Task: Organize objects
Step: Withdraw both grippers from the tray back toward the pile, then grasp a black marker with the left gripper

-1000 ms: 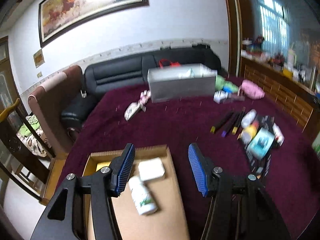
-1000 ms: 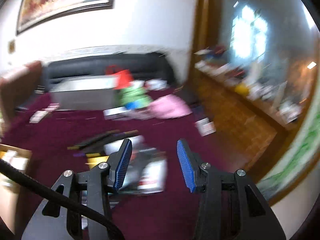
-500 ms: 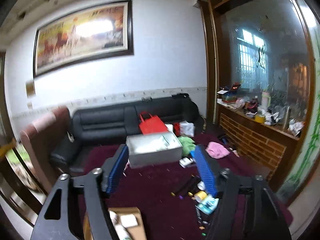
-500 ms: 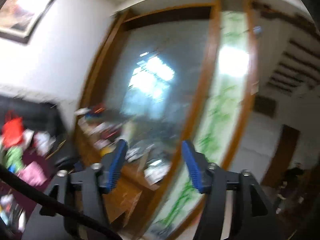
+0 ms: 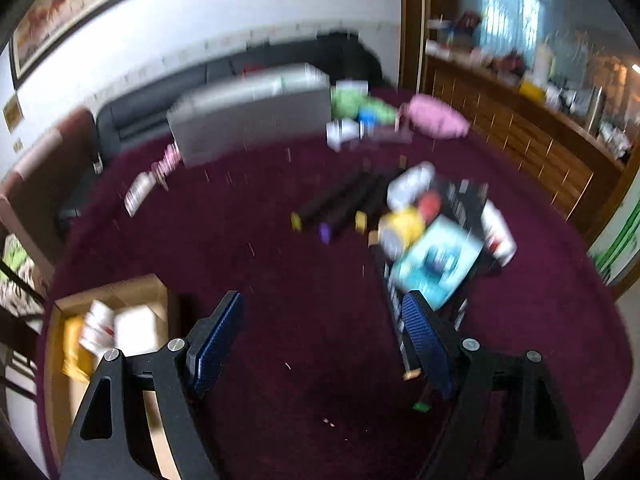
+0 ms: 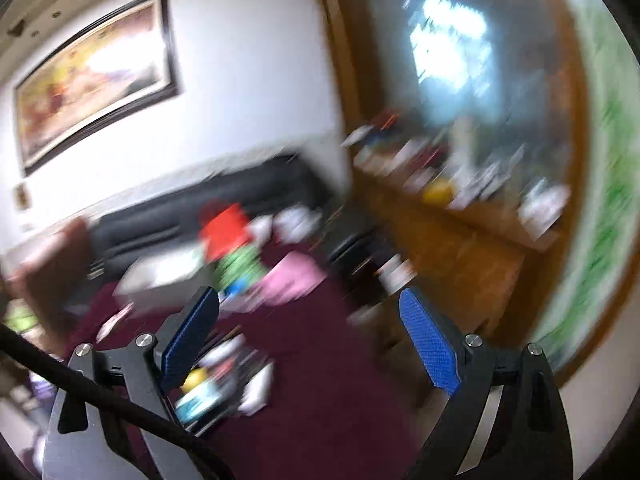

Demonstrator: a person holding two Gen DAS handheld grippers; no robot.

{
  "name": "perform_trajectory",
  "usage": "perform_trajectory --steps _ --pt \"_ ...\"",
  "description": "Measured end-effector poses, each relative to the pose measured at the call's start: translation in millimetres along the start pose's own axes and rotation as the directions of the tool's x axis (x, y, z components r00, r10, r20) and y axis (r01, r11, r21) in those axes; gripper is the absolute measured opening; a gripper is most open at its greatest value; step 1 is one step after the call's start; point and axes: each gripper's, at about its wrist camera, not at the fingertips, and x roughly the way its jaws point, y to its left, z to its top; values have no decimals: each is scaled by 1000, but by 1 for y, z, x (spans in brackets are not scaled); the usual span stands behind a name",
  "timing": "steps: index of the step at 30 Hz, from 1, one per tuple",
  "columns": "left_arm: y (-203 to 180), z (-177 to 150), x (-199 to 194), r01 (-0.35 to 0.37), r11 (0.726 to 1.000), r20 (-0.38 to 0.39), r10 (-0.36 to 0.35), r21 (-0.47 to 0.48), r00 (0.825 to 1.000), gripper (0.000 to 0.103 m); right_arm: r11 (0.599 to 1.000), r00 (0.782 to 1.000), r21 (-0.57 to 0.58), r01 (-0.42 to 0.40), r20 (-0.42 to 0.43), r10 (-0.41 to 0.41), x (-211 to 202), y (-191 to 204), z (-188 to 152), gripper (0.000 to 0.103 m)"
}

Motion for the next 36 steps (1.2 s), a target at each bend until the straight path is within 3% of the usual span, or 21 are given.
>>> perform_trajectory --steps 3,6,10,21,26,27,29,31,32,36 --pt "-18 -17 19 -15 1000 -32 16 12 999 76 993 987 27 -114 -111 117 45 22 -62 92" --pt "-18 -18 31 -32 999 -46 33 19 998 75 974 948 101 -203 -229 221 85 35 -112 92" --pt "-18 -16 41 -19 1000 -68 19 8 997 75 964 919 162 -210 -303 252 93 38 -144 92" --pt "-37 0 63 -17 1000 -82 18 18 996 75 967 917 168 -191 -320 237 95 27 -142 92" --pt "-44 -10 71 10 999 -126 -4 43 992 75 965 907 173 -199 -341 248 108 30 -150 92" --pt "-45 -13 72 13 999 -122 -8 43 992 73 964 904 176 -201 -345 252 108 30 -151 92" --pt "-43 -13 71 34 999 -117 -31 26 993 58 964 903 175 -202 -347 252 109 31 -152 92" --pt "-42 -8 71 56 998 -119 -54 14 991 22 965 902 170 -202 -352 251 109 31 -153 92" --pt "-43 -7 71 62 998 -120 -59 22 991 15 965 901 170 -201 -354 250 109 32 -154 92" --pt "-41 -10 69 91 996 -114 -88 19 990 11 964 894 171 -204 -369 255 113 33 -158 92"
